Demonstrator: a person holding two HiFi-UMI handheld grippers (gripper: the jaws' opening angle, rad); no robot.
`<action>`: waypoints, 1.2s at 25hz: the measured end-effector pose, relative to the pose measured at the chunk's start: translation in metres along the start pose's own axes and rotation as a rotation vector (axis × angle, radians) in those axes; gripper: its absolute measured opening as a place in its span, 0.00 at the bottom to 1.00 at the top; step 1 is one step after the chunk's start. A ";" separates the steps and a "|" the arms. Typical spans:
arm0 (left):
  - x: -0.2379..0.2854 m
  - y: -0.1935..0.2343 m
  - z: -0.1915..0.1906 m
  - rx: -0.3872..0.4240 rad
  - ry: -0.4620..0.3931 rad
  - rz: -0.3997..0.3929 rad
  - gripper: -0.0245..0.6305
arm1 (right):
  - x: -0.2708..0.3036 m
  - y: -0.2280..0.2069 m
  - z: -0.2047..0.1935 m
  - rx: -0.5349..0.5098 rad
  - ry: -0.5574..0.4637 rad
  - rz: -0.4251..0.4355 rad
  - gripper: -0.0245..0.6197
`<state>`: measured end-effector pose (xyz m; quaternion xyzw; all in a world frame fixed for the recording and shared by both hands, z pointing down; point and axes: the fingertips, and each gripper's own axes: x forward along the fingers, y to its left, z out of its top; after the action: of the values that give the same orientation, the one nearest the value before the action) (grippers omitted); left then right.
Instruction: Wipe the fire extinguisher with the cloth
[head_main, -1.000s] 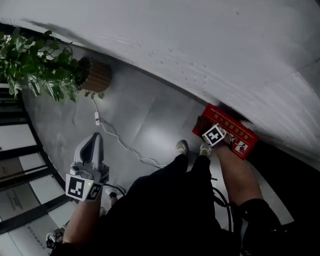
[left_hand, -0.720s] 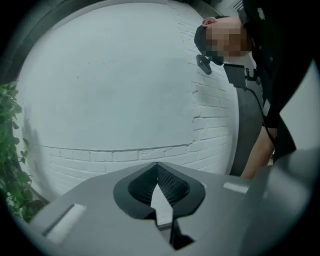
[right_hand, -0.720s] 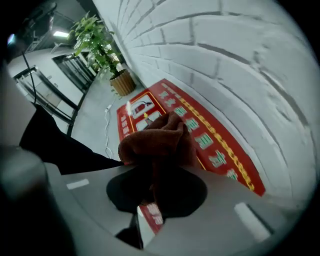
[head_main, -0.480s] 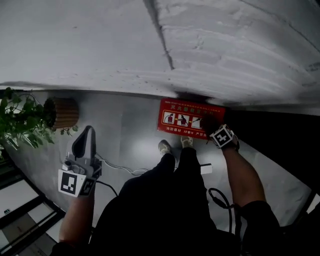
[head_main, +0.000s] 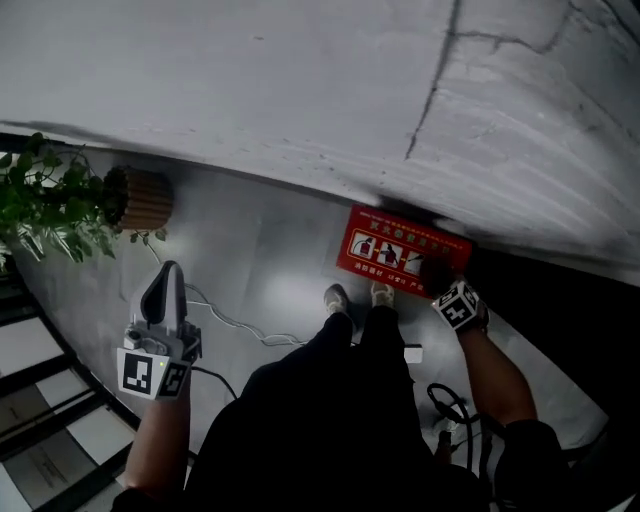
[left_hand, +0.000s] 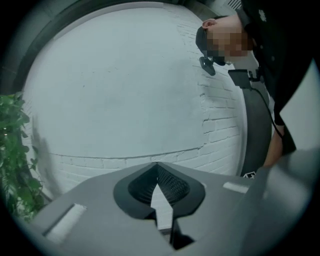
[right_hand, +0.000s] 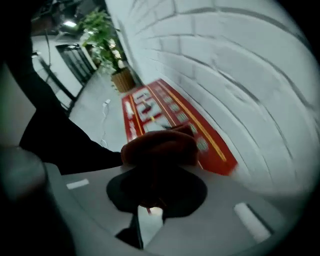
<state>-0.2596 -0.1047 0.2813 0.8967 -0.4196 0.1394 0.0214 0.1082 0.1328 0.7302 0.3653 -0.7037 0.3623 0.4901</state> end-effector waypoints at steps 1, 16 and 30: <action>-0.012 0.009 -0.005 -0.008 0.015 0.035 0.04 | 0.009 0.020 0.038 -0.071 -0.045 0.042 0.14; -0.113 0.054 -0.017 -0.027 0.077 0.266 0.04 | 0.105 0.135 0.181 -0.404 0.041 0.261 0.14; 0.037 -0.044 0.002 -0.039 -0.019 -0.132 0.04 | 0.016 0.028 -0.040 0.031 0.105 0.066 0.13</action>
<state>-0.2031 -0.1043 0.2930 0.9231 -0.3624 0.1208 0.0441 0.0966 0.1783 0.7510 0.3300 -0.6829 0.4079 0.5083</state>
